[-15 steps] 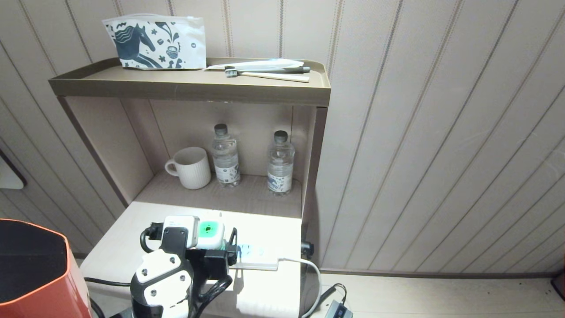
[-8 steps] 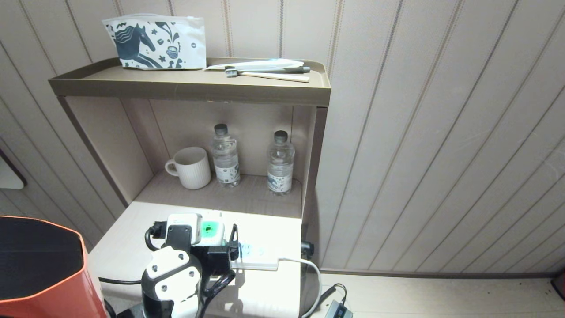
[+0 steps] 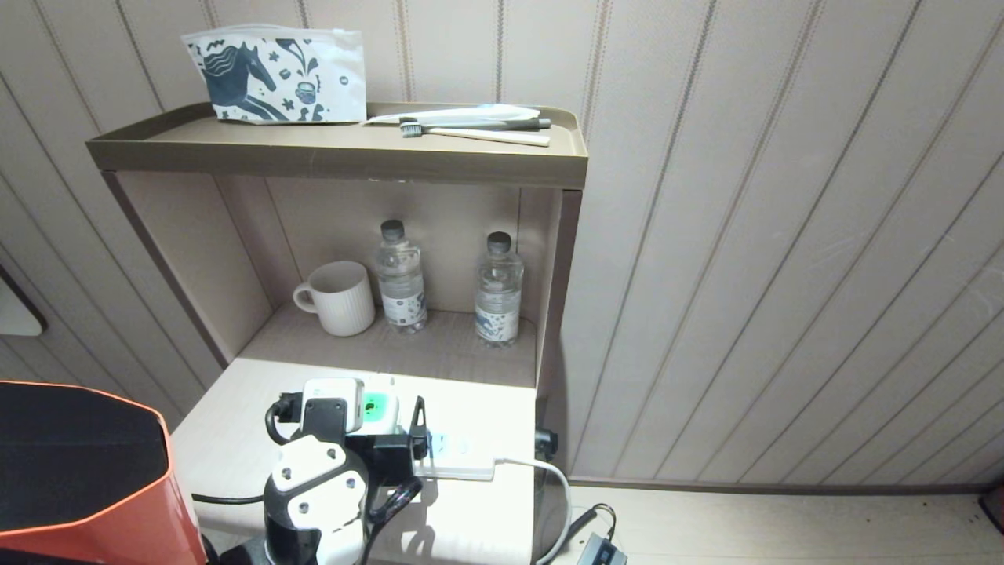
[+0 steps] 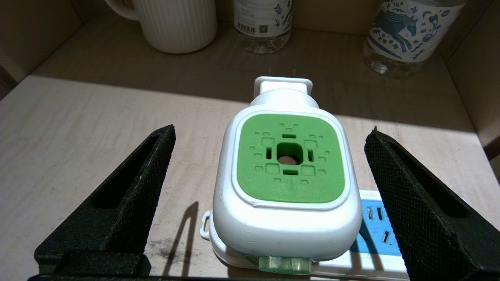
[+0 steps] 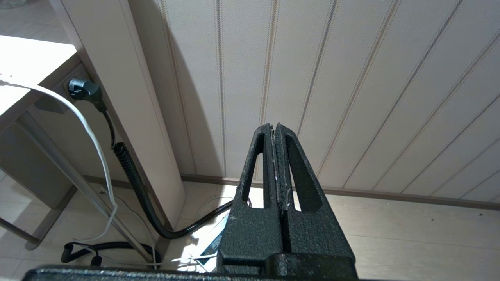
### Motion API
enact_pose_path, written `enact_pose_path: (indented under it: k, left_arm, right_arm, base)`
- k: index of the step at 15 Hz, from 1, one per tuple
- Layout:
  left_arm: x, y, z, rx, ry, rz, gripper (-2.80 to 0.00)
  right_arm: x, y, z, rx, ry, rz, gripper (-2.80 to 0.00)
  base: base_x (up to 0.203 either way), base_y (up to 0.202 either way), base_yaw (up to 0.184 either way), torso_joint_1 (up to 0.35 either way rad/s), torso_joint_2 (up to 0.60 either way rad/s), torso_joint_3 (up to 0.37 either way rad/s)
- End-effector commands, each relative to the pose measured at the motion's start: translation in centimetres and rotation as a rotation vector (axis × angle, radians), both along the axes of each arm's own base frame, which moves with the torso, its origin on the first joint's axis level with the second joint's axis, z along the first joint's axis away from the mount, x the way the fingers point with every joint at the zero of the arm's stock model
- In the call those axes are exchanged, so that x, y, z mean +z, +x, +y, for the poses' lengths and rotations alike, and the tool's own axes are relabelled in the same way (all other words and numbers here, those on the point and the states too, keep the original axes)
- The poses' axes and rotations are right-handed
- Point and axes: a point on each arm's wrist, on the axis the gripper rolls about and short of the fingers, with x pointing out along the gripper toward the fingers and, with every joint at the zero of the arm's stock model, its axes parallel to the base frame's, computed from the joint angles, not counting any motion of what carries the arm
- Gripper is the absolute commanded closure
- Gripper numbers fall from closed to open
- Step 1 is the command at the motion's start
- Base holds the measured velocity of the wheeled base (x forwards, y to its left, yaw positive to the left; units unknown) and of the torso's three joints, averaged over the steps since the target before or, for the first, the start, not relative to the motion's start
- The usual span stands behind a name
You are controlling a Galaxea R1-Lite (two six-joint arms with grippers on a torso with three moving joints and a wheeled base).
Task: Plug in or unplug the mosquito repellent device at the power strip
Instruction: Insert the plug into the socket
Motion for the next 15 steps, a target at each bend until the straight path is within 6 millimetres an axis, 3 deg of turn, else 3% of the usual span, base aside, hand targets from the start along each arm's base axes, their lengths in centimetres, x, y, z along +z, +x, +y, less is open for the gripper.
enact_pose_path:
  k: [1, 15]
  left_arm:
    - [0.43, 0.06, -0.07, 0.005, -0.038, -0.031, -2.80]
    - [0.83, 0.46, -0.30, 0.009, -0.058, -0.047, -2.80]
  right_arm:
    - [0.00, 0.00, 0.00, 0.001, 0.000, -0.001, 0.00]
    - [0.00, 0.00, 0.00, 0.001, 0.000, -0.001, 0.00]
  base:
    - [0.000, 0.000, 0.000, 0.000, 0.00, 0.000]
    - [0.000, 0.000, 0.000, 0.000, 0.00, 0.000]
